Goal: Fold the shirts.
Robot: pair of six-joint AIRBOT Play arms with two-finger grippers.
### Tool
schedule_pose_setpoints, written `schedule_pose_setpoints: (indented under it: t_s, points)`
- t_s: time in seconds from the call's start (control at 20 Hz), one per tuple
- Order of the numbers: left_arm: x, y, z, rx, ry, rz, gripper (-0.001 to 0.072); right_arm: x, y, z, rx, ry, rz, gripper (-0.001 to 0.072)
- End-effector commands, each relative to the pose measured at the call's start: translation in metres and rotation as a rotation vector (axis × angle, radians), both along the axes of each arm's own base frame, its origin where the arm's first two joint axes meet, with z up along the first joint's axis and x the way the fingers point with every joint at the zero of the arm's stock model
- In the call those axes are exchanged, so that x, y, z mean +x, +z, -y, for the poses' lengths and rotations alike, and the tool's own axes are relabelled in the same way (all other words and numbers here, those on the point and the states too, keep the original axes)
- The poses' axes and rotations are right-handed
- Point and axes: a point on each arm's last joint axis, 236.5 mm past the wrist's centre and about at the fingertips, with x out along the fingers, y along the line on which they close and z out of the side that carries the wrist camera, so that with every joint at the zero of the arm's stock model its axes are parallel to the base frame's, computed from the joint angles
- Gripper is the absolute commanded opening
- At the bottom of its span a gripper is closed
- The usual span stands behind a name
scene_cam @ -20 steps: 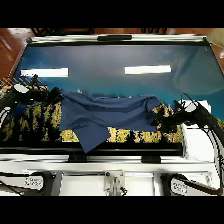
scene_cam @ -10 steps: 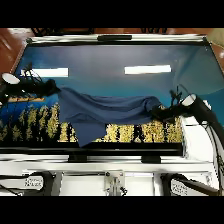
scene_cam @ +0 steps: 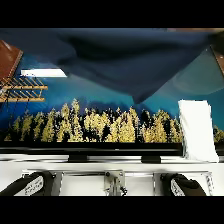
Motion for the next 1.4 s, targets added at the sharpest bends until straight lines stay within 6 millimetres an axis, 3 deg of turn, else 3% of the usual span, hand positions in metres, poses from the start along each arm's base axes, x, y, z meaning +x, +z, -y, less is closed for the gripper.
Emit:
schedule_pose_setpoints:
  t_s: [0.0, 0.1, 0.2, 0.35, 0.4, 0.5, 0.65, 0.75, 0.85, 0.95, 1.1, 1.2, 1.35]
  points:
    - [-0.110, 0.077, 0.001, 0.039, 0.088, 0.217, 0.0039, -0.099, 0.097, 0.013, -0.051, -0.086, 0.293, 0.0078]
    - [-0.137, 0.052, -0.016, 0.051, 0.181, 0.120, 0.0039, -0.124, 0.100, 0.021, -0.035, -0.129, 0.303, 0.0078]
    - [-0.146, 0.010, -0.030, 0.081, 0.235, -0.033, 0.0039, -0.129, 0.086, 0.029, -0.042, -0.165, 0.244, 0.0078]
    - [-0.132, -0.055, -0.035, 0.086, 0.229, -0.254, 0.0039, -0.107, 0.030, 0.034, -0.040, -0.175, 0.010, 0.0078]
    - [-0.122, -0.079, -0.037, 0.082, 0.225, -0.325, 0.0039, -0.096, 0.001, 0.034, -0.037, -0.170, -0.112, 0.0078]
    - [-0.099, -0.140, -0.041, 0.068, 0.216, -0.477, 0.0039, -0.075, -0.076, 0.036, 0.002, -0.181, -0.415, 0.0078]
    - [-0.062, -0.265, -0.048, 0.034, 0.210, -0.702, 0.0039, -0.031, -0.196, 0.039, 0.007, -0.182, -0.748, 0.0079]
    - [-0.045, -0.341, -0.036, -0.051, 0.175, -0.814, 0.0039, 0.014, -0.266, 0.038, 0.035, -0.175, -0.816, 0.0078]
    - [-0.019, -0.392, -0.024, -0.169, 0.160, -0.860, 0.0039, 0.066, -0.317, 0.027, 0.114, -0.151, -0.805, 0.0078]
    - [0.016, -0.421, -0.021, -0.274, 0.174, -0.862, 0.0039, 0.113, -0.350, 0.017, 0.238, -0.152, -0.763, 0.0079]
    - [0.068, -0.444, -0.022, -0.305, 0.153, -0.802, 0.0040, 0.160, -0.373, 0.000, 0.547, -0.198, -0.693, 0.0079]
    - [0.096, -0.457, -0.028, -0.303, 0.172, -0.768, 0.0040, 0.174, -0.380, -0.003, 0.632, -0.206, -0.665, 0.0079]
    - [0.121, -0.473, -0.030, -0.302, 0.185, -0.765, 0.0044, 0.172, -0.389, 0.003, 0.558, -0.208, -0.682, 0.0079]
